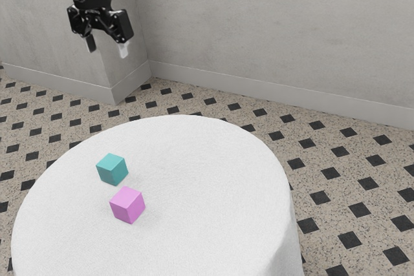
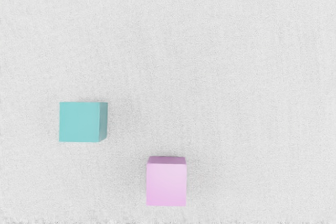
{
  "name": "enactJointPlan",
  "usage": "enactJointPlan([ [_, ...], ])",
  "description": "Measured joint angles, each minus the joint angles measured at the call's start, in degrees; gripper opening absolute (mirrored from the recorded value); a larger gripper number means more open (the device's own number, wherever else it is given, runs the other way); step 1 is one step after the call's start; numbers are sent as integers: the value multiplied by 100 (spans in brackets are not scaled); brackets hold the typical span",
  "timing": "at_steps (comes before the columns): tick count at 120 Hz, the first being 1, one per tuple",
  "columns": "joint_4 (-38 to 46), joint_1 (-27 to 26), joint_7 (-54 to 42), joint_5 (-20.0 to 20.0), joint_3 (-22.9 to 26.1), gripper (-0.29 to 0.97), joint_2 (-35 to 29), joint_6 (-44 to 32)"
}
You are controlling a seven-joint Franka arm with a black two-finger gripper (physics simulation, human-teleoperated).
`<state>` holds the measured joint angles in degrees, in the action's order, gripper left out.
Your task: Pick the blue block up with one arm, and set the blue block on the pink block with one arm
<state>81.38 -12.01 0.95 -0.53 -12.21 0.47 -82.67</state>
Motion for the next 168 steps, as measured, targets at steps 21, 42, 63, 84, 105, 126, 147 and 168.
enactJointPlan([
  [21,-6,26,42,12,-12,68,2,145],
  [42,-1502,131,77,109,15,68,26,628],
  [63,-1740,307,108,132,25,68,459,926],
  [84,-1738,297,126,144,21,68,656,995],
  [105,-1389,314,136,134,28,68,536,874],
  [126,1064,437,145,51,194,68,-248,-449],
  [147,2589,681,96,-203,222,68,-509,-1812],
  [168,3347,971,-7,-526,219,68,-510,-2694],
])
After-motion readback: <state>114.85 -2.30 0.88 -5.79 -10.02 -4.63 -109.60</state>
